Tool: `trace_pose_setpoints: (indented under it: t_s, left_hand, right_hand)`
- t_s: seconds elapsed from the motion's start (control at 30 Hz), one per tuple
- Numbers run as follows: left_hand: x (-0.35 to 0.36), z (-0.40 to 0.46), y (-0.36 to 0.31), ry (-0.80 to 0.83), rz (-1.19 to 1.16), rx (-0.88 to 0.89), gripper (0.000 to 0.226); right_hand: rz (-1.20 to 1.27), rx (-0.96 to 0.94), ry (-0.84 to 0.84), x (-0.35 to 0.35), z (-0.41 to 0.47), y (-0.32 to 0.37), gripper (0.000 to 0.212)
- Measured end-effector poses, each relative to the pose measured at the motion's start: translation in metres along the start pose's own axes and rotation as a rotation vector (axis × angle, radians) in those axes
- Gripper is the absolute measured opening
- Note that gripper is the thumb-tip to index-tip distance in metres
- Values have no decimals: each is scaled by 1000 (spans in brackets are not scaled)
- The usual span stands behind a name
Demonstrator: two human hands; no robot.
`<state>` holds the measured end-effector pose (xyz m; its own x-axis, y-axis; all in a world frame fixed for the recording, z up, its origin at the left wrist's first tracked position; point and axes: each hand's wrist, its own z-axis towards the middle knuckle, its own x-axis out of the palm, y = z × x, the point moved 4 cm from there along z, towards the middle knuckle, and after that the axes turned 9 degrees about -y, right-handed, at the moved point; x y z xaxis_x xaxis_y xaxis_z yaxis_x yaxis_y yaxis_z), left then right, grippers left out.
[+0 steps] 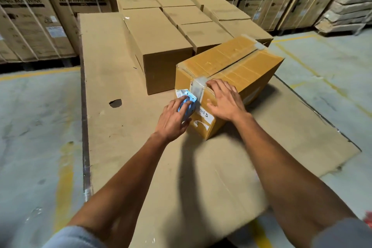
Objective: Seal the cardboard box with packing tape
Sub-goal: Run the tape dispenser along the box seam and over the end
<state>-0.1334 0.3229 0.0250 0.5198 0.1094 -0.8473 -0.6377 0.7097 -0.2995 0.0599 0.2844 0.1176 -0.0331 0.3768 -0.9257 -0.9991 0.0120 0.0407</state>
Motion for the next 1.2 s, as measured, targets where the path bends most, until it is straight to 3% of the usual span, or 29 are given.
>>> trace_pose_setpoints:
  t_s: [0.4,0.53,0.97,1.2]
  left_hand:
    - [19,10,16,37,-67,69,88]
    - [26,14,20,68,-98,90,97]
    - [47,11,23,1,-65,226,97]
    - [39,12,20,44,-44,224,95]
  right_hand:
    - [-82,168,196,30,33,9,107]
    - [-114,176,171,32,32,9,101]
    - [-159,108,121,36,32,6,89]
    - [-182,98,148,32,34,10,85]
